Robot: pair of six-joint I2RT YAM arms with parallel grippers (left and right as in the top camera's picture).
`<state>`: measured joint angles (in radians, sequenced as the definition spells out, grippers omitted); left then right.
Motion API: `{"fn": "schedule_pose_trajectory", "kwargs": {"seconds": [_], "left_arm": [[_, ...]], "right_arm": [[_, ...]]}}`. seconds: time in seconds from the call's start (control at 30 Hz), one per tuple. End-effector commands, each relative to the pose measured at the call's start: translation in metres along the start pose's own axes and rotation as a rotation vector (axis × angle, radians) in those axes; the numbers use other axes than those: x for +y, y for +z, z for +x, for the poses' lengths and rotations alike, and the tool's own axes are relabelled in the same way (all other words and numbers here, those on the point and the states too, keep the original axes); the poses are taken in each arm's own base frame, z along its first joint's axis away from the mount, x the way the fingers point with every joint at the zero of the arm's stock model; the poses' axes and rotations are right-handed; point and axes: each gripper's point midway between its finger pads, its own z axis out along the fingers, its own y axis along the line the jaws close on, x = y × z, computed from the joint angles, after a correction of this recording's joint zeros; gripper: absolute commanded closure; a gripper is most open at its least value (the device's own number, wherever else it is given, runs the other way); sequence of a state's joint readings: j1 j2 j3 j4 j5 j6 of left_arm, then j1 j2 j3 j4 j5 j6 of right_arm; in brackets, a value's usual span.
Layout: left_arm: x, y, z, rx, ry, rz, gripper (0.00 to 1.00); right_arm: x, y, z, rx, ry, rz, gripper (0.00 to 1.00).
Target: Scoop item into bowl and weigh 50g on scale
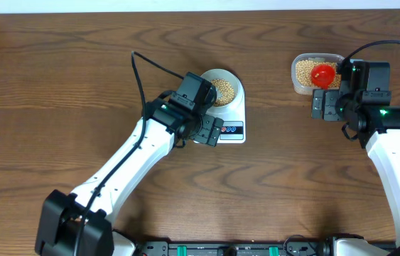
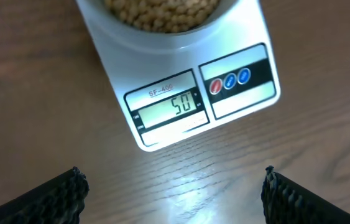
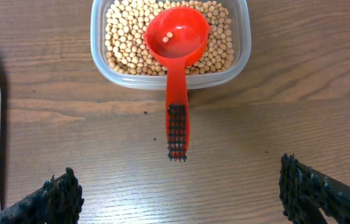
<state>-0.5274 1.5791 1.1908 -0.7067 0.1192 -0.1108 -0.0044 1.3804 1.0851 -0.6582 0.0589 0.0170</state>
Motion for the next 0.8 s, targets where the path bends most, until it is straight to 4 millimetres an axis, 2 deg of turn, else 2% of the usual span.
{"fn": "schedule_pose_trajectory", "kwargs": {"seconds": [0.0, 0.27, 0.63, 0.77], "left_arm": [[0.005, 0.006, 0.000, 0.011, -0.152, -0.030, 0.08], [0.008, 0.010, 0.002, 0.013, -0.295, -0.063, 0.08], [-0.007, 0.009, 0.009, -0.023, -0.167, -0.201, 0.08], [-0.004, 0.013, 0.016, -0.015, -0.198, -0.222, 0.08]], "right_arm": [[-0.002, -0.007, -0.010, -0.029, -0.002, -0.001, 0.01], [-0.003, -0.007, -0.010, -0.029, -0.002, -0.001, 0.01], [-0.003, -0.007, -0.010, -0.029, -0.002, -0.001, 0.01], [-0.003, -0.007, -0.010, -0.029, -0.002, -0.001, 0.01]]}}
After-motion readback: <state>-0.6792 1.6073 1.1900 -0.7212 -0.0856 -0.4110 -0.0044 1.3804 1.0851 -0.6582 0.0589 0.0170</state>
